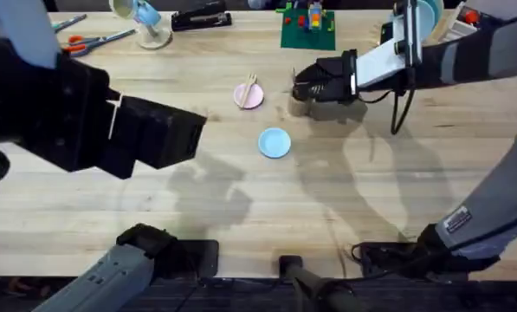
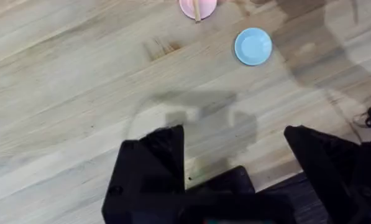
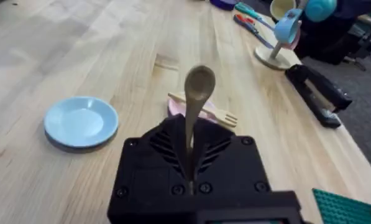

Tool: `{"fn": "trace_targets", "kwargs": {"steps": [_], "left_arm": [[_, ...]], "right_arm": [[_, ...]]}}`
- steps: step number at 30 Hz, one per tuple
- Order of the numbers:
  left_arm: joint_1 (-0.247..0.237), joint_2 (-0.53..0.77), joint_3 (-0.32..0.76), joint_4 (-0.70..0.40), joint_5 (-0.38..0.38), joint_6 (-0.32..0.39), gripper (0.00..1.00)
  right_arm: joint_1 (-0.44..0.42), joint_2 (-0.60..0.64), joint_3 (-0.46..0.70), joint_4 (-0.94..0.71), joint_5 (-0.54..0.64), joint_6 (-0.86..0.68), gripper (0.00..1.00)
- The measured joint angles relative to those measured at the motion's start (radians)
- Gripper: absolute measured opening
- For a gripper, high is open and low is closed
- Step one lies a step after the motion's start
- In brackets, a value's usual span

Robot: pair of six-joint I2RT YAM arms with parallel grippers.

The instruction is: Pick up a utensil and set it on the pink plate, then put the other utensil in the container.

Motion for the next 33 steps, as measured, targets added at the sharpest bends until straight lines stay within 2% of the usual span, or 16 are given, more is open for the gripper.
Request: {"fn": "trace_targets", "kwargs": {"steps": [10, 14, 17, 25, 26, 27, 29, 30, 33], "left_arm": [[0.0, 0.0, 0.0, 0.0, 0.0, 0.0, 0.975], [0.0, 0.0, 0.0, 0.0, 0.0, 0.0, 0.974], [0.0, 0.0, 0.0, 0.0, 0.0, 0.0, 0.974], [0.0, 0.0, 0.0, 0.0, 0.0, 0.0, 0.974], [0.0, 0.0, 0.0, 0.0, 0.0, 0.0, 0.974], [0.0, 0.0, 0.0, 0.0, 0.0, 0.0, 0.974], [0.0, 0.0, 0.0, 0.0, 0.0, 0.0, 0.974], [0.0, 0.0, 0.0, 0.0, 0.0, 0.0, 0.974], [0.0, 0.0, 0.0, 0.0, 0.0, 0.0, 0.974]], "right_arm": [[0.0, 0.015, 0.0, 0.003, 0.0, 0.012, 0.034], [0.0, 0.015, 0.0, 0.003, 0.0, 0.027, 0.168], [0.0, 0.015, 0.0, 0.006, 0.001, 0.033, 0.308], [-0.005, 0.015, 0.0, 0.006, 0.0, 0.045, 0.396], [-0.008, 0.015, 0.0, 0.006, -0.001, 0.051, 0.451], [-0.011, 0.015, 0.0, 0.006, -0.004, 0.059, 0.551], [-0.021, 0.015, 0.0, 0.006, -0.021, 0.089, 0.847], [-0.027, 0.015, 0.0, 0.008, -0.022, 0.109, 0.951], [-0.053, 0.015, 0.003, 0.006, -0.034, 0.225, 0.992]]}}
